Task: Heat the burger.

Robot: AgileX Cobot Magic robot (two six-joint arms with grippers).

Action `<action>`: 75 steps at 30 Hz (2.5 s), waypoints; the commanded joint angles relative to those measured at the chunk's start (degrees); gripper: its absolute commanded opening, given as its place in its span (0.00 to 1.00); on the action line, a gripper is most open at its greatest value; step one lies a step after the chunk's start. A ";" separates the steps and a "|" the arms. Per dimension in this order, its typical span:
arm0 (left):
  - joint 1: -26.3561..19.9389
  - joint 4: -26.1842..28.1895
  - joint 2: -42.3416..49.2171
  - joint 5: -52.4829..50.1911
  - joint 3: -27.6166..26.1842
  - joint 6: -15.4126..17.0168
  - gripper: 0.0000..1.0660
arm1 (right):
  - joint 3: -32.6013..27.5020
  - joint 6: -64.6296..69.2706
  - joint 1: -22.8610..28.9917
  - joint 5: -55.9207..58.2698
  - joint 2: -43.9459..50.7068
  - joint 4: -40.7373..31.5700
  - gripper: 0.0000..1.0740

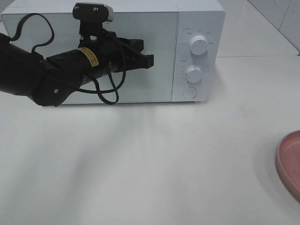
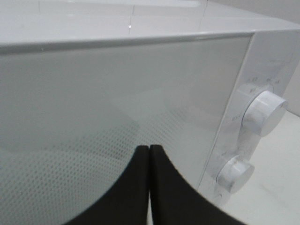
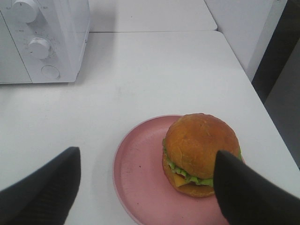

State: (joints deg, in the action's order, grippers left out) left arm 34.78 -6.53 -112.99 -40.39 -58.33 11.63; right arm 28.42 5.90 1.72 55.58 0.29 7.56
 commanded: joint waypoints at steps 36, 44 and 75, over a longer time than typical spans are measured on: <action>5.79 2.86 26.99 92.99 4.30 0.34 0.92 | -0.06 -0.80 -0.40 -0.46 1.38 -0.17 0.68; -0.86 3.90 29.68 96.14 4.30 -1.95 0.92 | -0.06 -0.80 -0.40 -0.46 1.38 -0.17 0.68; -31.46 14.32 56.67 108.23 16.73 -14.95 0.92 | -0.06 -0.74 -0.40 -0.46 1.38 -0.17 0.68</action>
State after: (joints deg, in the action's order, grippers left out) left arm 3.50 7.73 -56.84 68.01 -42.40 -3.21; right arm 28.42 5.90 1.72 55.58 0.29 7.56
